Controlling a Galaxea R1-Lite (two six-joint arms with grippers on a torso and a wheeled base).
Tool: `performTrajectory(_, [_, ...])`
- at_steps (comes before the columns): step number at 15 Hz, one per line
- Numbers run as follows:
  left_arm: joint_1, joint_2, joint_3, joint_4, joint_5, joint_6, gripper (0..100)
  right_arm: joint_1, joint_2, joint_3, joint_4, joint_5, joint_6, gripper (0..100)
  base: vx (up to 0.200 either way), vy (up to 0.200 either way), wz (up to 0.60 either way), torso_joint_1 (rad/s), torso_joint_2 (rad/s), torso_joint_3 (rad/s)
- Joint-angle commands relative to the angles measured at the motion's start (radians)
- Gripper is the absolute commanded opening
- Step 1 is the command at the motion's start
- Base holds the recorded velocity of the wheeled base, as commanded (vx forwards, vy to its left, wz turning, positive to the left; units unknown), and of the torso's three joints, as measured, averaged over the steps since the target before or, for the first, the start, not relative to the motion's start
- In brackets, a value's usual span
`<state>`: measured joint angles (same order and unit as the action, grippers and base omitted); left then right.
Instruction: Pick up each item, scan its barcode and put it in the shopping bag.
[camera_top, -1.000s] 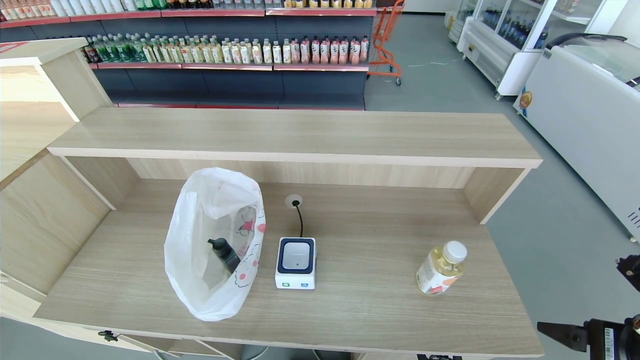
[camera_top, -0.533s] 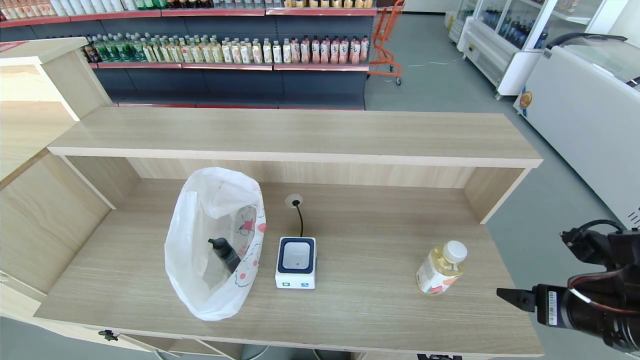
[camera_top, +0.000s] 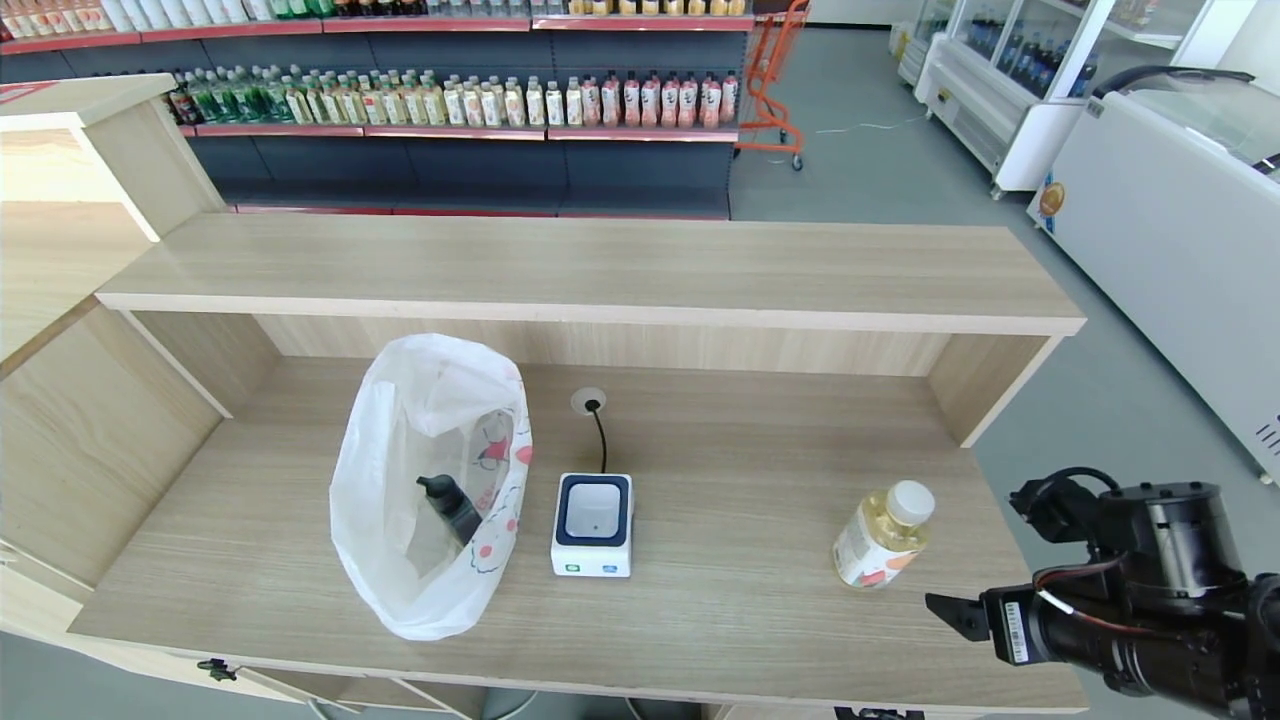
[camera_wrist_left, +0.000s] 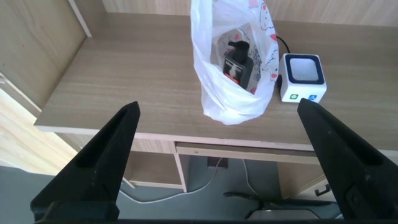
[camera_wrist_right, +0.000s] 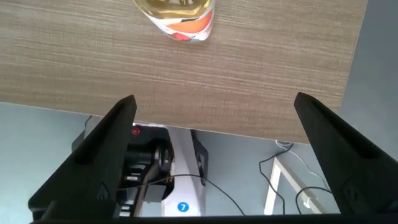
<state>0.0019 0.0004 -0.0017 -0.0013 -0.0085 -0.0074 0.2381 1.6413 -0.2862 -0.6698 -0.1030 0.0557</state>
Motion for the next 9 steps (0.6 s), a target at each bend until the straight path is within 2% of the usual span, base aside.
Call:
performTrajectory(1, [0.000,0.000,0.000,0.000,-0.001,0.000,100,0.006,0.111,0.019,-0.090,0.000,-0.036,100,0.000,0.000,0.00,0.000,0.00,0.000])
performTrajectory(9, [0.001,0.000,0.000,0.000,0.001,0.000,100,0.046,0.331,0.022,-0.419,0.002,-0.116,100,0.000,0.000,0.00,0.000,0.00,0.000])
